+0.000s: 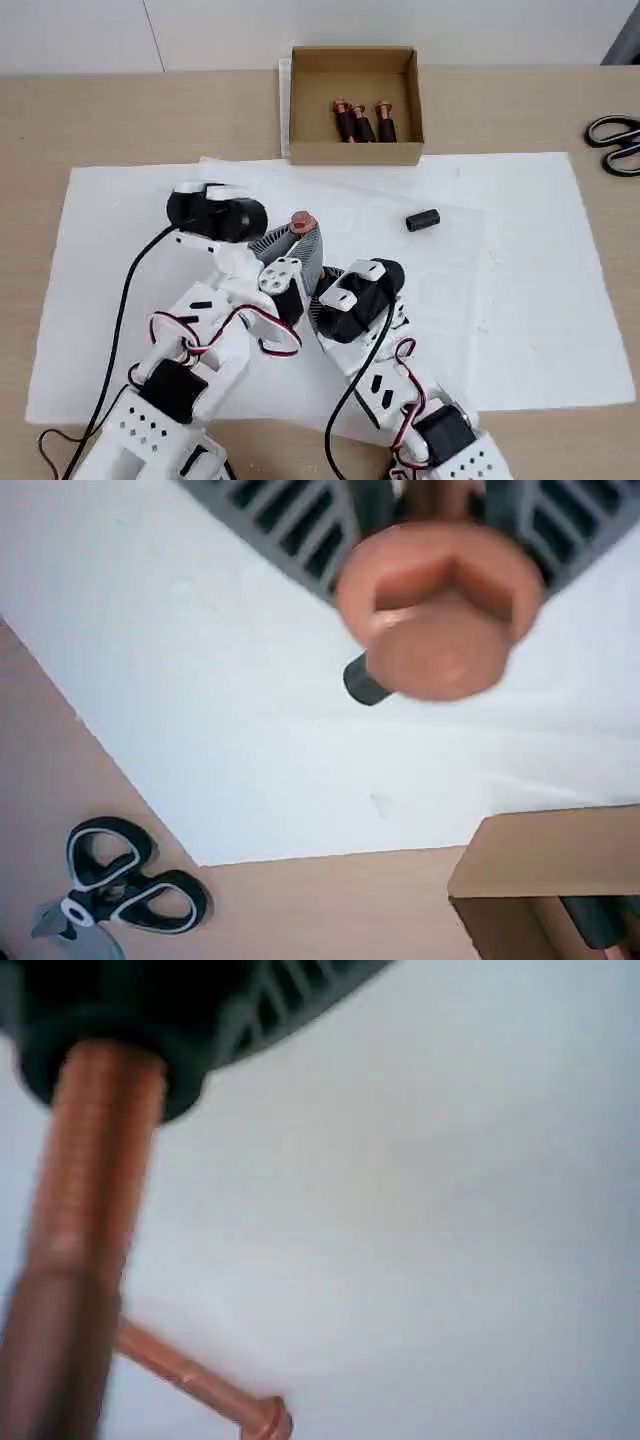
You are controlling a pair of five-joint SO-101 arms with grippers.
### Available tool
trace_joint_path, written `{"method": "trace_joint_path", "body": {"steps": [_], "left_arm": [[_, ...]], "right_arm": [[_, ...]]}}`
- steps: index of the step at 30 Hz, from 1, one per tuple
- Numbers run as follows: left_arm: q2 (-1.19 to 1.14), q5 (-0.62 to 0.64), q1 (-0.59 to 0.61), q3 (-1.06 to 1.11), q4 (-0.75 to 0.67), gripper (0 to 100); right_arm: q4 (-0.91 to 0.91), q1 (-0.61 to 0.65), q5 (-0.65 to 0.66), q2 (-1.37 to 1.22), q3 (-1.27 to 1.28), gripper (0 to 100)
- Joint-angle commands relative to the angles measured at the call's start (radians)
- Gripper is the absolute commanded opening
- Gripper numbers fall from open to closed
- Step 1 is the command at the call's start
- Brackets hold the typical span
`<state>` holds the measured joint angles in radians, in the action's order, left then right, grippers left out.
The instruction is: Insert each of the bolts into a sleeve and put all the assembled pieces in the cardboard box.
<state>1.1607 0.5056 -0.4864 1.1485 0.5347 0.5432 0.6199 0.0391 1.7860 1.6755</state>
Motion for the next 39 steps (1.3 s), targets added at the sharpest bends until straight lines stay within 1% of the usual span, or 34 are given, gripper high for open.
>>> {"method": "trace_joint_path", "body": {"steps": [1,9,12,15,20,30,33,39], "left_arm": [[0.018,0.014,-0.003,-0.005,0.000,1],[0.018,0.012,-0.005,0.039,0.002,1],[0.018,0.008,-0.035,0.042,0.003,1],[0.018,-0.034,-0.051,0.051,0.003,1],[0.018,-0.060,-0.051,0.077,0.003,1],[0.012,-0.060,-0.051,0.096,0.005,1],[0.012,-0.087,-0.051,0.119,0.002,1],[0.011,-0.087,-0.051,0.130,0.002,1]], "right_arm": [[-0.004,0.002,-0.012,0.007,0.008,0.3],[-0.004,0.002,-0.012,0.007,0.008,0.3],[-0.004,0.002,-0.012,0.007,0.008,0.3],[-0.002,0.001,-0.012,0.007,0.008,0.3],[-0.002,0.001,-0.012,0.007,0.008,0.3],[-0.002,0.001,-0.012,0.007,0.008,0.3],[-0.001,0.001,-0.012,0.007,0.008,0.3],[-0.001,0.001,-0.012,0.007,0.008,0.3]]}}
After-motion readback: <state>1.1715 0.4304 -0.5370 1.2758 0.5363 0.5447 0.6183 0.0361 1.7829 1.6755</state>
